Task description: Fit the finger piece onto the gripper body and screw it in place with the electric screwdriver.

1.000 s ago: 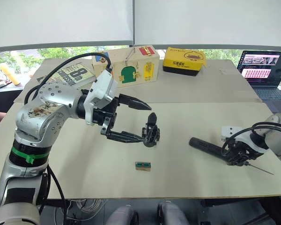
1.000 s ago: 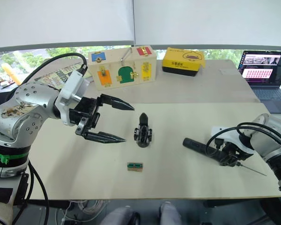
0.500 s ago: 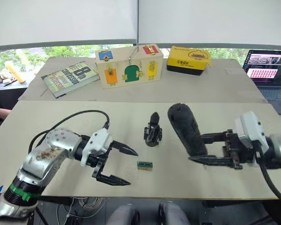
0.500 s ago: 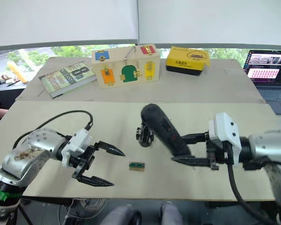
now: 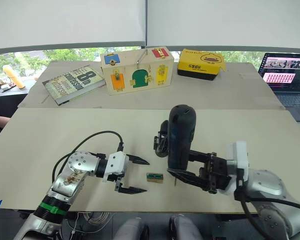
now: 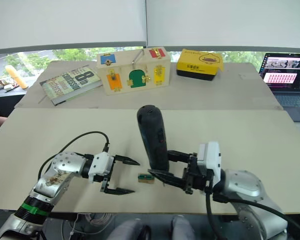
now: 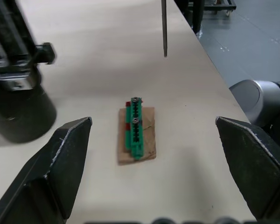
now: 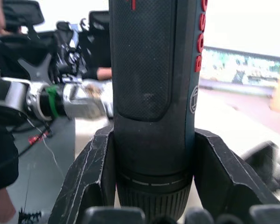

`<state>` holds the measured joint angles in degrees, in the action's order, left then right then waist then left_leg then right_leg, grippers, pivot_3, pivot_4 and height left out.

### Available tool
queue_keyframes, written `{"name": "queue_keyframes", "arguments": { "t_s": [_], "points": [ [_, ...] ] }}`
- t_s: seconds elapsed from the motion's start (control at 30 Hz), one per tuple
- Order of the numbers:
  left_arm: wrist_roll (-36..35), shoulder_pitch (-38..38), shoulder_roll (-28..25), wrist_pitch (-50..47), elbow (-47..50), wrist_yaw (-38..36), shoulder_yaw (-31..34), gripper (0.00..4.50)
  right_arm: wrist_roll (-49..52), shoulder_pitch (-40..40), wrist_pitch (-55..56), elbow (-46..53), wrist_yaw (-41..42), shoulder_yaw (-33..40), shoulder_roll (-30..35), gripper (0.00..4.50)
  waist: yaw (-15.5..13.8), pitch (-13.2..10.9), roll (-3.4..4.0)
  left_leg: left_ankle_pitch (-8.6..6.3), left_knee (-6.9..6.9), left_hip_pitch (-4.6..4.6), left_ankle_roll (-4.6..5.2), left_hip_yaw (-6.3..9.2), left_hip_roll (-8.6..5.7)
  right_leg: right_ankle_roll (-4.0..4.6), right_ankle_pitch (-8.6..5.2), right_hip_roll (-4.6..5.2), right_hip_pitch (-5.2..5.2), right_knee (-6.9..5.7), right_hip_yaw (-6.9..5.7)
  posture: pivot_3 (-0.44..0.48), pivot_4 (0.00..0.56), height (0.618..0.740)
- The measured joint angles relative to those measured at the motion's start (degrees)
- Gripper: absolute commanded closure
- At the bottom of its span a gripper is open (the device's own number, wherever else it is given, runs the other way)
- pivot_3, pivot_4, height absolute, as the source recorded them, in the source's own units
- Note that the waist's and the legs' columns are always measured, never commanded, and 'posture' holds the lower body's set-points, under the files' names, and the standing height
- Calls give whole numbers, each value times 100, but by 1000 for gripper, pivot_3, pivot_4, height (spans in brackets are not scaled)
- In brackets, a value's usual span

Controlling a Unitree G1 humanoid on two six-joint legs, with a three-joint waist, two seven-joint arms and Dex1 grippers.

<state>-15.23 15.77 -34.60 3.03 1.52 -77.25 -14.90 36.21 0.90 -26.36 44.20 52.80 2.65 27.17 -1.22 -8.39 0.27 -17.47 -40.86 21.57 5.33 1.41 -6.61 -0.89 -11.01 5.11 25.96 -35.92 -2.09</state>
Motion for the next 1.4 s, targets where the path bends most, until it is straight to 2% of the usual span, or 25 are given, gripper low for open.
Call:
{"name": "queue_keyframes", "arguments": {
  "t_s": [0.47, 0.97, 1.4],
  "points": [
    [438, 144, 402, 645, -865, 100, -244, 0, -275, -546, 479, -554, -354, -506, -202, 2608, 29, -1, -2, 6, 9, -17, 16, -1, 1, 0, -1, -4, 8, -6, 36, 0, 150, 740],
    [516, 342, 600, 280, -899, 422, -258, 0, -287, -696, 547, -979, -393, -859, -241, 2608, 42, -1, -2, 5, 9, -17, 18, -2, 1, 0, -1, -7, 9, -9, 45, 0, 150, 740],
    [581, 346, 599, 131, -849, 458, -279, 0, -327, -745, 726, -1099, -311, -847, -289, 2608, 44, -1, -2, 5, 10, -17, 18, -3, 1, 0, -1, -8, 10, -8, 47, 0, 150, 740]
  ]
}}
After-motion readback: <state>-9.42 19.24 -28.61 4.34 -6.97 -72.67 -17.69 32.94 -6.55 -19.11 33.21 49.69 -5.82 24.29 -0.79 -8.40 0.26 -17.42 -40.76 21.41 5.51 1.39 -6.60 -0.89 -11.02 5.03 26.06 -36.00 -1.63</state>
